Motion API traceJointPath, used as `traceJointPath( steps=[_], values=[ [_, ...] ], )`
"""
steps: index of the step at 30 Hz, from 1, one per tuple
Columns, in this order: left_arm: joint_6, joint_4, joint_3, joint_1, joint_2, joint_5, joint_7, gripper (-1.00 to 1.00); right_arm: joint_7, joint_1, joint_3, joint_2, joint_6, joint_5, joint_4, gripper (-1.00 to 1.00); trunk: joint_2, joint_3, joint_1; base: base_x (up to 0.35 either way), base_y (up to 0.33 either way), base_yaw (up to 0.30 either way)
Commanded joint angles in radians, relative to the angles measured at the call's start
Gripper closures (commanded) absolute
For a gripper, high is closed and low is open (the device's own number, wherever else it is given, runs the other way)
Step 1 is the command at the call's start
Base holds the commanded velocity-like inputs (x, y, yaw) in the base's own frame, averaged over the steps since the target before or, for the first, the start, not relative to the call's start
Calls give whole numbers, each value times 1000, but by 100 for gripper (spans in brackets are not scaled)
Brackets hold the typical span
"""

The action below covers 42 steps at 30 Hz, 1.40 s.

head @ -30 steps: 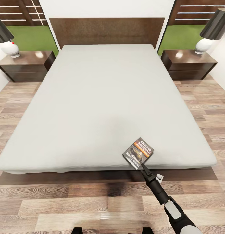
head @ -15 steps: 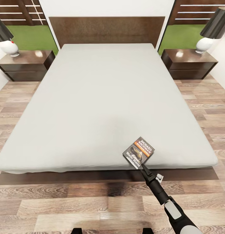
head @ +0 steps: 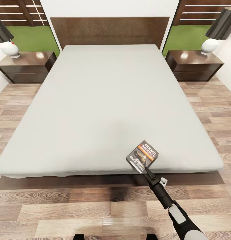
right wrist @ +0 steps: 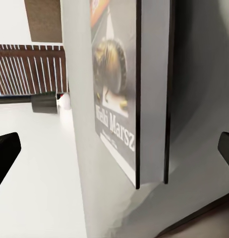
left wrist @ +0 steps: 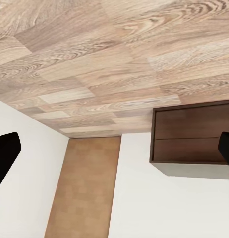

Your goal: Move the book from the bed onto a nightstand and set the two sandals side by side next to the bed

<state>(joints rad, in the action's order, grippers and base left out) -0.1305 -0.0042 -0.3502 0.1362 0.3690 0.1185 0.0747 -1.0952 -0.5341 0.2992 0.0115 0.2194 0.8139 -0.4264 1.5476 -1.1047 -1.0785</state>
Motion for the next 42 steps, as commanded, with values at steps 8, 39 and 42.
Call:
traceJointPath(
  steps=[8,39,42],
  values=[
    [-3,0,-9,0,0,10,3,-100,-3,-6,0,-2,9,1,1,-100,14,-7,-8,0,0,0],
    [-3,0,-9,0,1,10,7,-100,14,-9,0,-2,3,-3,22,-100,42,-19,-23,0,0,0],
    [-3,0,-9,0,1,10,7,-100,14,-9,-1,-3,3,-4,24,-100,63,-29,-35,0,0,0]
  ],
)
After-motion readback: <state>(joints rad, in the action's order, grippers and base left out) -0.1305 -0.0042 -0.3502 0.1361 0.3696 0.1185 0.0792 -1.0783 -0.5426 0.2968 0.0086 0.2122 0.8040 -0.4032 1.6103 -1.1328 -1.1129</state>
